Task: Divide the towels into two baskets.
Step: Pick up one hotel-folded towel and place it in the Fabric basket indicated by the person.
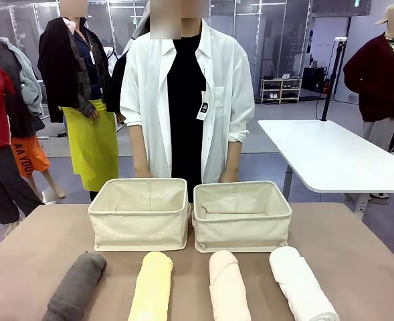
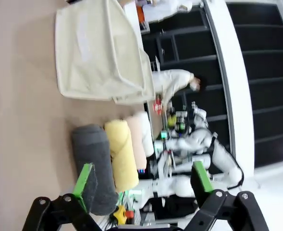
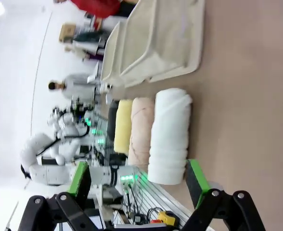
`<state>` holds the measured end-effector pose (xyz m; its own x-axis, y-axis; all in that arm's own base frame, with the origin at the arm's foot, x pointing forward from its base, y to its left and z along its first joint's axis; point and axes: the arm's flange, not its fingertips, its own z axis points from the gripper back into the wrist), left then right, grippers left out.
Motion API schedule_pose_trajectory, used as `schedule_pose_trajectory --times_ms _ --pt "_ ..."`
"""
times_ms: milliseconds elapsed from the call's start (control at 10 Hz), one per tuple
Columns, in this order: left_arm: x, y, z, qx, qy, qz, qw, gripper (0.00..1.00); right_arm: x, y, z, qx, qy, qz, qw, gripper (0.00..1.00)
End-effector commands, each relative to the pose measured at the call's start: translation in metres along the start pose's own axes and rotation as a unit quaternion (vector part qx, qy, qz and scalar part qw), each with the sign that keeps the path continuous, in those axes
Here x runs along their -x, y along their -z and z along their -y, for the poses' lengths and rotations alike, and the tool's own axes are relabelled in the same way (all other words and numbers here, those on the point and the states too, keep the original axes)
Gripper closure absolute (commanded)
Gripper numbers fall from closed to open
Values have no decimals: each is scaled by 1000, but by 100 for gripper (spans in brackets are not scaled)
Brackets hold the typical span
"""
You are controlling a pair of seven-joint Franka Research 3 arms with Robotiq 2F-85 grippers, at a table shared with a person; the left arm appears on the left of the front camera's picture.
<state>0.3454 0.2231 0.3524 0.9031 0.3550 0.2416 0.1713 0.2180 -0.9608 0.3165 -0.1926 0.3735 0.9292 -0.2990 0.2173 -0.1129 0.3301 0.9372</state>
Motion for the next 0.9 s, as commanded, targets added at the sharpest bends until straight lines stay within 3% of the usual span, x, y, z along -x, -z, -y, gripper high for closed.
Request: schedule_pose_trajectory --times_ms 0,200,800 --pt "3 -34 6 -7 12 54 998 0 17 -32 0 11 19 38 999 0" --pt "1 -38 7 -34 4 57 998 0 20 -32 3 27 17 49 998 0" --pt "7 -47 2 -14 1 55 998 0 17 -43 9 15 16 50 999 0"
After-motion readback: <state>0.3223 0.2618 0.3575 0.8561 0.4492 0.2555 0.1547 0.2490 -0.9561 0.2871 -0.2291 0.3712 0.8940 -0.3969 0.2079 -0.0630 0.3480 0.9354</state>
